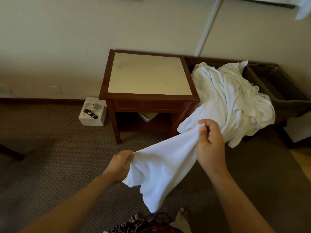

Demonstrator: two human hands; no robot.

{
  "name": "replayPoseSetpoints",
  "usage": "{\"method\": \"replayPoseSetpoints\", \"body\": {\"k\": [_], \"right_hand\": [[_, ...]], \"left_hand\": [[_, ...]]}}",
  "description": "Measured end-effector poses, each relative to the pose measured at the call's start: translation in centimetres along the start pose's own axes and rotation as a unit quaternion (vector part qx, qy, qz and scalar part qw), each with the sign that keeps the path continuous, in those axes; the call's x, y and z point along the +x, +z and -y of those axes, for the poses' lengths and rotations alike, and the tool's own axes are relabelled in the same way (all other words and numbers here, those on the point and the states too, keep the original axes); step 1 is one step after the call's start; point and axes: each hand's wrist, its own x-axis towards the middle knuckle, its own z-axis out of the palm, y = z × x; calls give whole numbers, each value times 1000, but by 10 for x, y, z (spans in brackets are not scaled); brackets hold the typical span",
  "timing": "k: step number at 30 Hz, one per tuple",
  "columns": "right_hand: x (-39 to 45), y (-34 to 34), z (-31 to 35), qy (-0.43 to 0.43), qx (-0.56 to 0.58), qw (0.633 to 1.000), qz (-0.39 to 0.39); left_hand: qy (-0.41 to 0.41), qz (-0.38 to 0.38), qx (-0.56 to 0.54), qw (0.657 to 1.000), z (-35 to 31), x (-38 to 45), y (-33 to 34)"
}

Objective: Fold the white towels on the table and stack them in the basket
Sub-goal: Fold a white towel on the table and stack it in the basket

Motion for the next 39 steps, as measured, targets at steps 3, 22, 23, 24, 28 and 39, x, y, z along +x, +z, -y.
{"method": "replayPoseSetpoints", "body": {"k": [3, 22, 23, 24, 28, 39], "right_hand": [[10, -8, -4, 30, 8, 998, -47], [-18, 17, 62, -50, 57, 997, 15], [-19, 18, 61, -49, 54, 997, 7], [-19, 19, 61, -49, 52, 997, -1], [-21, 23, 59, -47, 42, 998, -28], [-30, 30, 43, -56, -9, 998, 1]], "left_hand": [[68, 30, 2, 997, -22, -1, -5], [163, -4, -136, 977, -31, -7, 86], [174, -6, -144, 974, -37, -11, 91], [187, -14, -151, 971, -41, -14, 96], [223, -72, -130, 963, -52, -21, 105], [51, -112, -99, 987, -51, -25, 91]]}}
